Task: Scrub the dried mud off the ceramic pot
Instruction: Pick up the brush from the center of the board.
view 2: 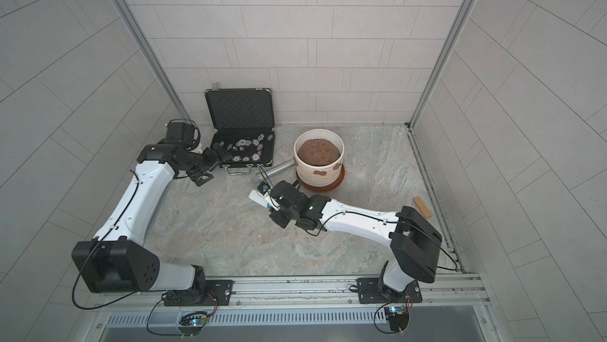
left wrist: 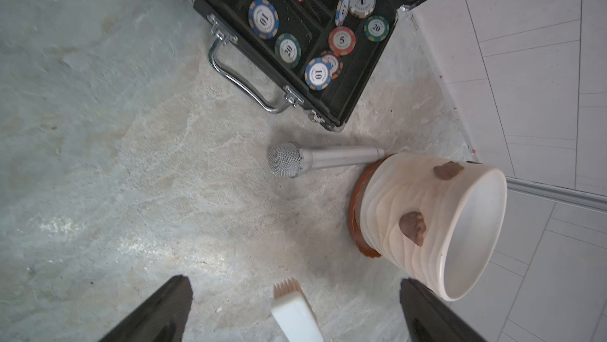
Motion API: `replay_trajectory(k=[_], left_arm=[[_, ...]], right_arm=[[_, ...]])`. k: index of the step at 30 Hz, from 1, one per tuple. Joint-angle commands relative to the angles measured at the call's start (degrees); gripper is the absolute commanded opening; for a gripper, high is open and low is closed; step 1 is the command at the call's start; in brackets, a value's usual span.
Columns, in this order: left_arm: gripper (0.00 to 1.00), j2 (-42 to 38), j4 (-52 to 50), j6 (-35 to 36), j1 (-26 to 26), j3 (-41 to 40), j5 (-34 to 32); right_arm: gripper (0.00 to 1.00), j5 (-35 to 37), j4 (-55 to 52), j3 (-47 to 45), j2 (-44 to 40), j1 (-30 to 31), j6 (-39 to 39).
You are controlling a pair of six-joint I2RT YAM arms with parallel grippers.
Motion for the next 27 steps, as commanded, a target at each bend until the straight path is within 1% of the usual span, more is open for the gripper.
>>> replay_trajectory(k=[1, 5, 8, 9, 10, 12, 13, 14, 15, 17, 19, 20, 22, 23, 25, 26, 27], left_arm=[[1.00, 0.63, 2.47, 3.20, -0.14, 0.78, -1.36], [1.00, 2.83, 4.72, 4.66, -2.13, 0.15, 2.57], [1.00, 2.88, 6.78, 6.05, -6.37, -3.18, 4.19], [1.00, 2.93, 7.75, 6.63, -8.04, -4.47, 5.71], [0.98, 3.23, 9.60, 7.47, -9.29, -5.64, 9.05], [0.98, 5.02, 13.29, 12.04, -10.83, -6.02, 22.60], [1.00, 6.14, 13.34, 15.81, -11.34, -4.50, 27.74], [1.00, 7.12, 12.11, 20.31, -11.84, -2.42, 31.41], [1.00, 7.55, 10.92, 24.80, -12.08, -0.01, 32.68], [1.00, 6.19, 9.71, 34.35, -12.29, 3.06, 30.91], [1.00, 3.10, 11.04, 45.46, -12.29, 3.15, 29.15], [1.00, 2.41, 9.91, 52.16, -12.33, 3.42, 30.45], [1.00, 3.18, 3.86, 66.10, -12.31, 4.89, 35.01], [1.00, 3.77, -0.81, 75.38, -12.25, 5.29, 37.93], [1.00, 4.20, -12.65, 99.97, -12.29, 3.79, 43.56], [1.00, 3.93, -16.88, 111.97, -12.28, 1.98, 45.66], [1.00, 3.47, -18.78, 119.44, -12.24, 0.13, 47.76]], right_arm=[[0.00, -0.56, -2.74, -7.56, -7.42, -0.13, 5.13], [0.00, -0.15, -5.25, -15.86, -16.09, -2.06, 8.73], [0.00, -1.19, -5.15, -19.18, -21.91, -3.27, 10.59], [0.00, -1.90, -4.29, -19.85, -23.61, -3.50, 10.93], [0.00, -2.54, -3.43, -20.33, -25.36, -3.72, 11.12], [0.00, -3.51, -1.42, -20.96, -28.34, -4.39, 11.41], [0.00, -3.65, -1.06, -20.96, -29.46, -4.80, 11.55], [0.00, -3.79, -1.00, -20.79, -30.34, -5.45, 11.57], [0.00, -4.04, -1.23, -20.49, -31.04, -6.23, 11.53], [0.00, -5.14, -2.26, -19.73, -31.76, -8.46, 11.78], [0.00, -10.46, -3.17, -19.00, -31.62, -11.87, 11.96], [0.00, -13.69, -3.20, -18.61, -31.31, -13.51, 12.12], [0.00, -20.29, -3.03, -17.57, -30.08, -16.22, 12.73], [0.00, -23.81, -3.03, -16.68, -29.12, -17.22, 12.91], [0.00, -29.67, -3.59, -14.74, -27.27, -18.63, 12.45], [0.00, -32.15, -4.09, -13.81, -26.29, -19.11, 12.00], [0.00, -34.16, -4.61, -12.98, -25.42, -19.61, 11.16]])
